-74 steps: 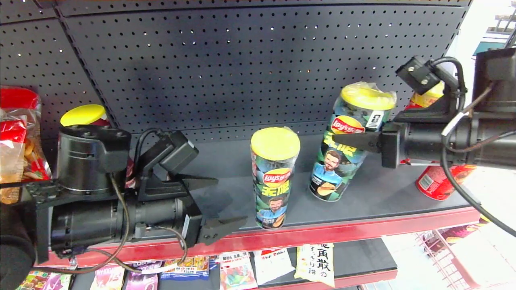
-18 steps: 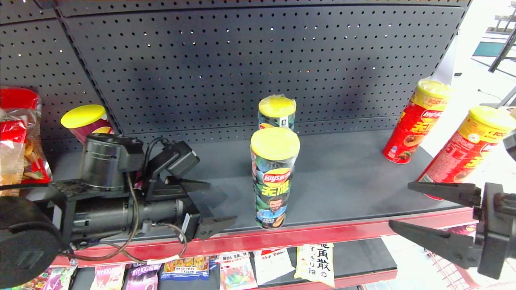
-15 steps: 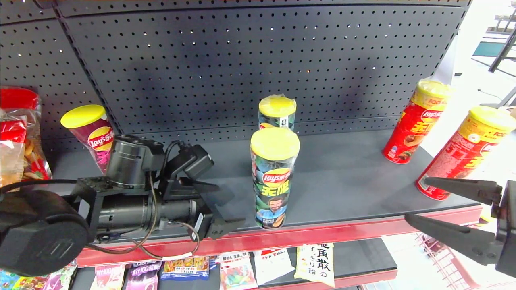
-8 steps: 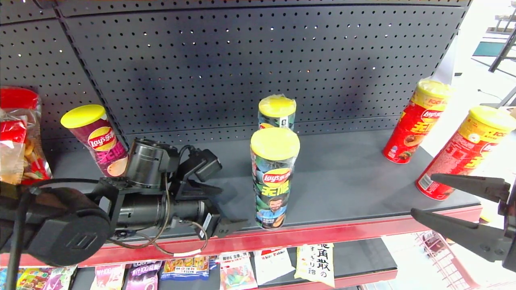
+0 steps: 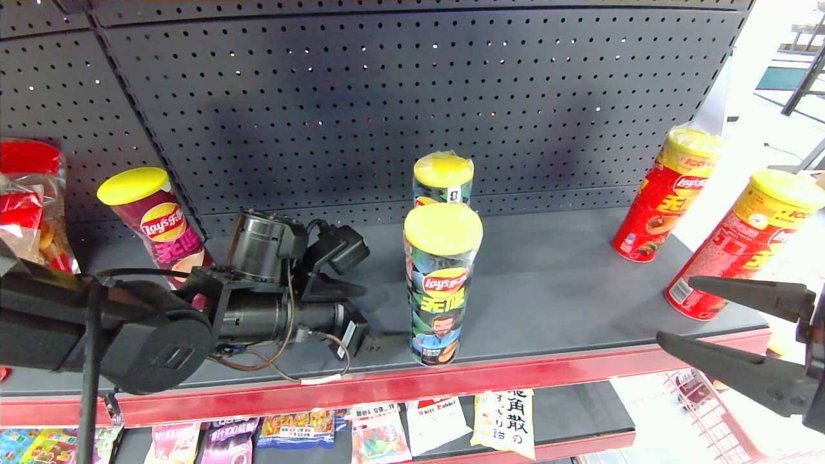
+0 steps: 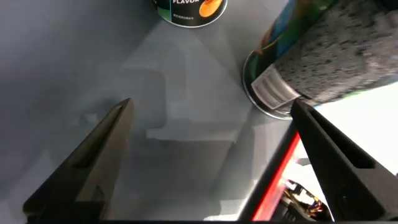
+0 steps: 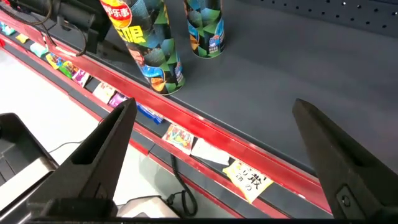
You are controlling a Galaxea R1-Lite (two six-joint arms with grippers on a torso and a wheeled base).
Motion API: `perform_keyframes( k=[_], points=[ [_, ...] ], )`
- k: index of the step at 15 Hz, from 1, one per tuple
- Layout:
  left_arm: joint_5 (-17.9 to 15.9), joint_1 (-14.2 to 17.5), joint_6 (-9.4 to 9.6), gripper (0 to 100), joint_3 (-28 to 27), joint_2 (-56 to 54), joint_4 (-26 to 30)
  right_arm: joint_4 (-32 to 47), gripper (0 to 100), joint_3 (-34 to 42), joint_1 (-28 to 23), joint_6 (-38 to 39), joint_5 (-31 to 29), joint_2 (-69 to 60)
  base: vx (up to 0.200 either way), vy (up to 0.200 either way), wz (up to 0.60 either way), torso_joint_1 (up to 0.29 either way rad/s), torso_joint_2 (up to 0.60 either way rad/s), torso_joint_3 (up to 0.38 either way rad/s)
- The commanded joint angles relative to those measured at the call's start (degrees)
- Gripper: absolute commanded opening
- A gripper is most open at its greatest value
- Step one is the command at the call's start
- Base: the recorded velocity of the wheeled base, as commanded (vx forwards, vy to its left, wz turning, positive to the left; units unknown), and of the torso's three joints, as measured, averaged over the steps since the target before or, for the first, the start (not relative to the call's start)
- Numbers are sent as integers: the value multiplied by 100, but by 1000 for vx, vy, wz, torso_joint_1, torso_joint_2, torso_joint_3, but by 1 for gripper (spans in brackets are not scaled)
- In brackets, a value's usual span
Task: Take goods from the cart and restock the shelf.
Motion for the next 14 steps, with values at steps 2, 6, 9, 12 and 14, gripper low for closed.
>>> perform_keyframes(
  k=[2, 6, 9, 12, 14],
  points=[
    [12, -34, -8, 100, -84, 137, -3, -3, 100, -3, 1, -2, 3, 30, 0, 0, 0, 0, 0, 0],
    [21, -51, -8, 100, -190, 198, -3, -3, 100, -3, 1, -2, 3, 30, 0, 0, 0, 0, 0, 0],
    [21, -60, -8, 100, -207, 216, -3, -3, 100, -3, 1, -2, 3, 30, 0, 0, 0, 0, 0, 0],
    [47, -60, -8, 100, -225, 181, -3, 6, 100, 6, 1, -2, 3, 21, 0, 0, 0, 0, 0, 0],
    [100, -34, -34, 100, -67, -180, 6, 23, 100, 94, 9, -10, -5, -23, 0, 0, 0, 0, 0, 0]
  ],
)
